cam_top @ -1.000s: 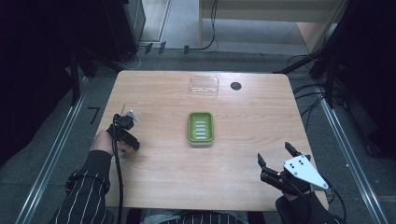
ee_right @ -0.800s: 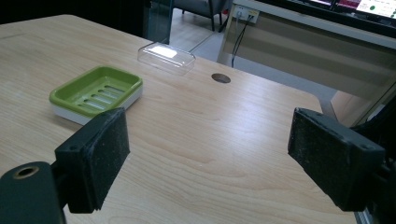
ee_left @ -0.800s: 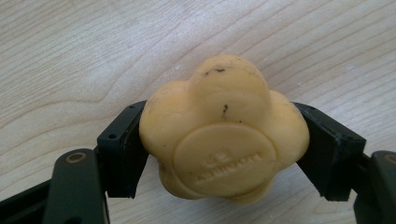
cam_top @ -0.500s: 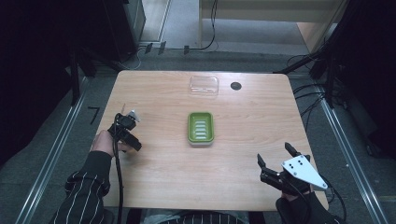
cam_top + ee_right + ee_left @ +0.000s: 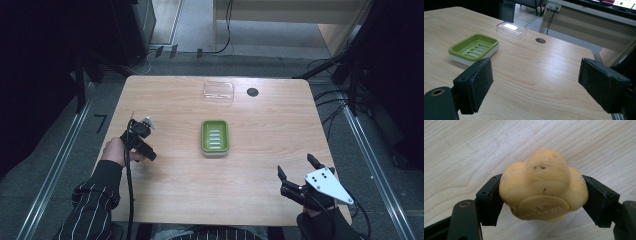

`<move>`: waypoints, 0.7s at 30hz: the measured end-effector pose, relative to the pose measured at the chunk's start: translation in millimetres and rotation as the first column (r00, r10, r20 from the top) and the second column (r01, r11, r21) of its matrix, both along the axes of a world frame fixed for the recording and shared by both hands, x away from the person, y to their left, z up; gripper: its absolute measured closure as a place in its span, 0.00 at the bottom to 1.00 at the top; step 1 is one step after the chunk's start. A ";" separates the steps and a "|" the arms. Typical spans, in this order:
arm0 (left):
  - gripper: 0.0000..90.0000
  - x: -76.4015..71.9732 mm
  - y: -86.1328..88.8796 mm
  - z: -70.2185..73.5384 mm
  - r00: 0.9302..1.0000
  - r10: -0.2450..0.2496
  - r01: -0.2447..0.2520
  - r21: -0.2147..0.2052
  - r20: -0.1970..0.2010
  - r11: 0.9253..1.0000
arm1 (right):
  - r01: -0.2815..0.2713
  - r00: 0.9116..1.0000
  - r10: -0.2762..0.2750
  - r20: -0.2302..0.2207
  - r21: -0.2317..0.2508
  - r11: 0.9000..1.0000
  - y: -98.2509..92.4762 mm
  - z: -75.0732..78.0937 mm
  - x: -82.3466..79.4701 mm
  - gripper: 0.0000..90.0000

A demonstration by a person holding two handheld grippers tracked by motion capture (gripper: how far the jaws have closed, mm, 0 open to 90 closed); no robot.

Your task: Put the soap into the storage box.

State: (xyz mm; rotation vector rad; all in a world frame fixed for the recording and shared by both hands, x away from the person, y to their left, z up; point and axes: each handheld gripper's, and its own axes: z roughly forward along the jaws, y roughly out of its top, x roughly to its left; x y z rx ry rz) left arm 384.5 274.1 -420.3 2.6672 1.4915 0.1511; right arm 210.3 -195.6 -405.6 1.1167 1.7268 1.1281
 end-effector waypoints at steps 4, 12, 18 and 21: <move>0.29 -0.8 -7.5 3.1 1.000 -0.021 0.021 -0.008 0.006 1.000 | 0.003 1.000 -0.003 0.000 -0.001 1.000 -0.3 0.1 -0.5 0.14; 0.29 -0.9 -18.2 6.5 0.998 -0.056 0.056 -0.014 0.004 0.998 | 0.005 1.000 -0.005 -0.003 -0.004 1.000 -0.1 0.2 -1.0 0.14; 0.29 1.7 -24.0 9.8 0.997 -0.075 0.075 -0.014 0.005 0.997 | 0.005 1.000 -0.005 -0.002 -0.006 1.000 -0.5 0.1 -2.2 0.14; 0.29 3.2 -29.8 11.7 0.996 -0.086 0.086 -0.010 0.016 0.996 | 0.012 1.000 -0.012 -0.005 -0.004 1.000 -1.6 0.1 -3.6 0.14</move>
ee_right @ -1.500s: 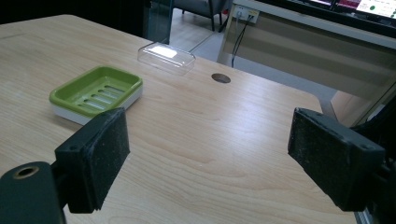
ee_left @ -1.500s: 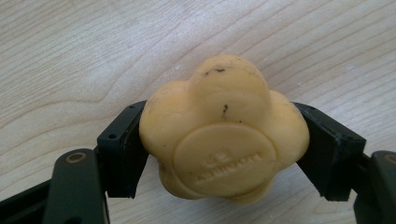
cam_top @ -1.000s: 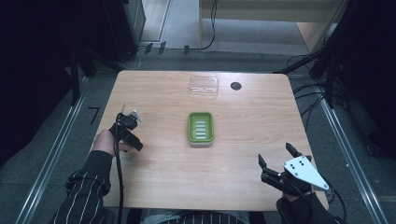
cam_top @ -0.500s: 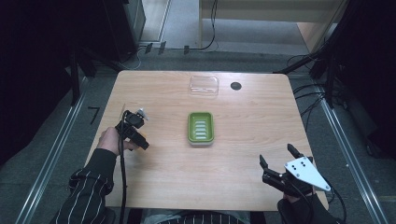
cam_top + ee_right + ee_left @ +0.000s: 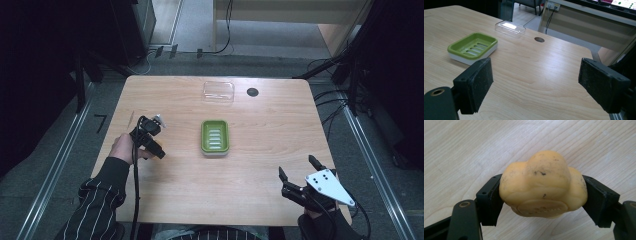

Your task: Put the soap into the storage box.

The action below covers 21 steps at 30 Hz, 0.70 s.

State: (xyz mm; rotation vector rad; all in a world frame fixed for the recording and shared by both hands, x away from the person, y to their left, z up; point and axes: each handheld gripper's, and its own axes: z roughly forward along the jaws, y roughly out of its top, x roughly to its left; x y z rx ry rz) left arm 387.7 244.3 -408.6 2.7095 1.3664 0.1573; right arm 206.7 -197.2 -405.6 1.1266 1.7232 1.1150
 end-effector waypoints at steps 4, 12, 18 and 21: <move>0.29 2.0 -6.3 3.2 1.000 -0.017 0.017 -0.009 0.001 1.000 | 0.007 1.000 -0.007 0.002 -0.001 1.000 -1.7 0.0 -1.5 0.14; 0.29 6.0 -17.4 7.9 0.999 -0.047 0.047 -0.023 0.004 0.999 | 0.019 1.000 -0.019 0.001 -0.004 1.000 -3.8 -0.4 -3.9 0.14; 0.29 9.2 -27.6 9.8 0.998 -0.064 0.064 -0.029 0.008 0.998 | 0.028 1.000 -0.028 -0.002 -0.003 1.000 -6.3 -1.1 -5.2 0.14; 0.29 11.0 -31.9 11.2 0.997 -0.079 0.079 -0.028 0.007 0.996 | 0.031 1.000 -0.031 0.001 -0.005 1.000 -8.0 -1.6 -5.4 0.14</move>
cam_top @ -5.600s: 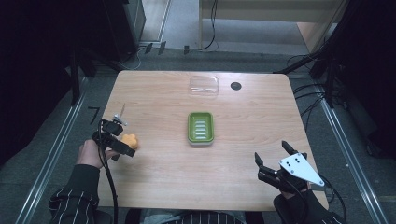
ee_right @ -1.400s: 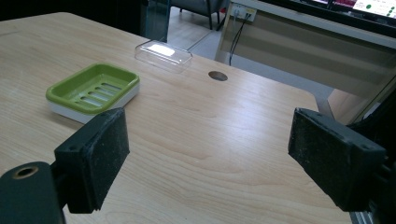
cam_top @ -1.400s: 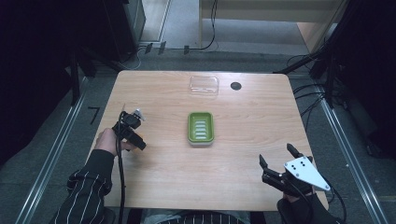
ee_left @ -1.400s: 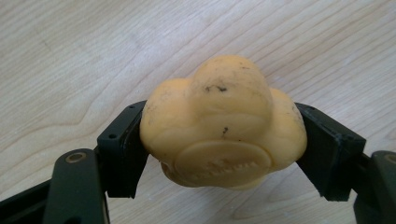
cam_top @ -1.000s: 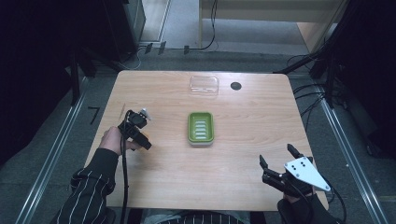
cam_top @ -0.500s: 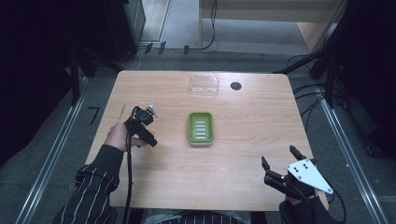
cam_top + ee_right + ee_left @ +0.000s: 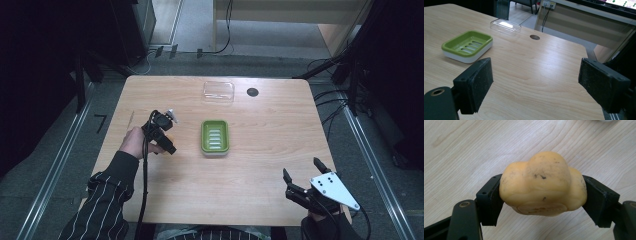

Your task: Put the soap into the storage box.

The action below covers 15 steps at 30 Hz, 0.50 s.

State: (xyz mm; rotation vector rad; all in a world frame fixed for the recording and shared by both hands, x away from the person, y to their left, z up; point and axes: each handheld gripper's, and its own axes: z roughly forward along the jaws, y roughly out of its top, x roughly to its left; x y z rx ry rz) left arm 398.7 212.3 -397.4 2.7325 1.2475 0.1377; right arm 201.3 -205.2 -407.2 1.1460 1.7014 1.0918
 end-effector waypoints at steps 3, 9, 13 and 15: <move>0.29 0.4 -3.5 -0.3 1.000 -0.007 0.007 0.001 0.000 1.000 | 0.001 1.000 -0.001 -0.002 0.003 1.000 -1.5 -0.1 -0.7 0.14; 0.29 1.9 -8.5 0.6 1.000 -0.019 0.019 -0.005 0.000 1.000 | 0.002 1.000 -0.002 0.000 -0.003 1.000 -1.1 0.1 -2.4 0.14; 0.29 3.8 -14.4 -0.1 0.999 -0.034 0.034 -0.001 -0.003 0.999 | 0.007 1.000 -0.007 -0.003 0.002 1.000 -1.0 0.7 -4.1 0.14; 0.29 4.1 -17.4 -0.3 0.999 -0.042 0.042 -0.001 -0.001 0.999 | 0.006 1.000 -0.006 0.000 -0.005 1.000 -0.9 0.7 -3.9 0.14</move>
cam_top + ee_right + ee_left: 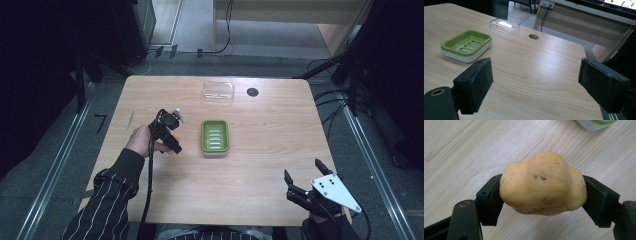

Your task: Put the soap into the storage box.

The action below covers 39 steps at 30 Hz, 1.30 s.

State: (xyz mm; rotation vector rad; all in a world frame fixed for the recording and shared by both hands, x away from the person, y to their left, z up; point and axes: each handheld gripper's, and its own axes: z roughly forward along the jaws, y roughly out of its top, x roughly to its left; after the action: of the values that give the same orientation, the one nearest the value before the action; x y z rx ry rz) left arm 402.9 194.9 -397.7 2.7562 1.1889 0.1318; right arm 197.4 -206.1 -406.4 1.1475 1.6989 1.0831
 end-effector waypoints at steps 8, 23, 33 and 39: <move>0.29 3.7 -11.6 4.0 1.000 -0.027 0.027 -0.012 0.006 1.000 | 0.009 1.000 -0.009 0.000 0.002 1.000 -1.4 0.1 -2.1 0.14; 0.29 11.5 -33.5 8.7 0.997 -0.072 0.072 -0.021 0.018 0.997 | 0.008 1.000 -0.008 0.000 -0.003 1.000 -0.7 0.0 -1.9 0.14; 0.29 17.6 -47.5 8.2 0.994 -0.103 0.104 -0.022 0.023 0.994 | 0.015 1.000 -0.015 -0.002 -0.002 1.000 -2.4 -0.1 -3.7 0.14; 0.29 20.7 -55.8 7.9 0.991 -0.128 0.129 -0.020 0.024 0.991 | 0.025 1.000 -0.025 -0.004 -0.002 1.000 -4.4 -0.2 -6.2 0.14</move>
State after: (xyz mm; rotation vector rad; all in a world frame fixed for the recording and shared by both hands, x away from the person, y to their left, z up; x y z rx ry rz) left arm 423.6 139.1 -389.8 2.7948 0.9976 0.1356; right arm 191.1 -210.5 -406.7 1.1673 1.6837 1.0639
